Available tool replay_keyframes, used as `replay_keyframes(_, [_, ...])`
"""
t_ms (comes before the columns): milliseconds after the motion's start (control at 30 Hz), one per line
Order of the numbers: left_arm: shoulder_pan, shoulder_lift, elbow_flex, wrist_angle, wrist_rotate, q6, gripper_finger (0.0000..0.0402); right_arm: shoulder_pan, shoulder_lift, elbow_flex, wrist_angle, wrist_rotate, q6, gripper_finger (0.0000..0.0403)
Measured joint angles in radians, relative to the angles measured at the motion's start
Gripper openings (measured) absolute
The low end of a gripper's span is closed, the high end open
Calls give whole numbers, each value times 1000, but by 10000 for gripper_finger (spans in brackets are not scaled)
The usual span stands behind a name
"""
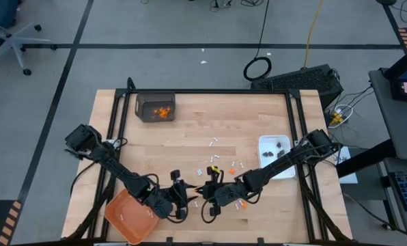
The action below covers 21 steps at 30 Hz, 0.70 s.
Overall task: Sort Halloween decoration
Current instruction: Put the orange spider toy into the black bin
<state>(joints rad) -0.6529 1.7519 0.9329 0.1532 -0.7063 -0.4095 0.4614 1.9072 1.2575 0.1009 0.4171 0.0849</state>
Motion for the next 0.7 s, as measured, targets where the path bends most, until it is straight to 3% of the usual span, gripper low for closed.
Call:
replay_keyframes(400, [1,3,0,-12,-3,-2,159,-3,0,0,-6,0,0,0])
replay_keyframes(700, [1,3,0,-14,-5,-3,55,-2,0,1,-10,-3,0,0])
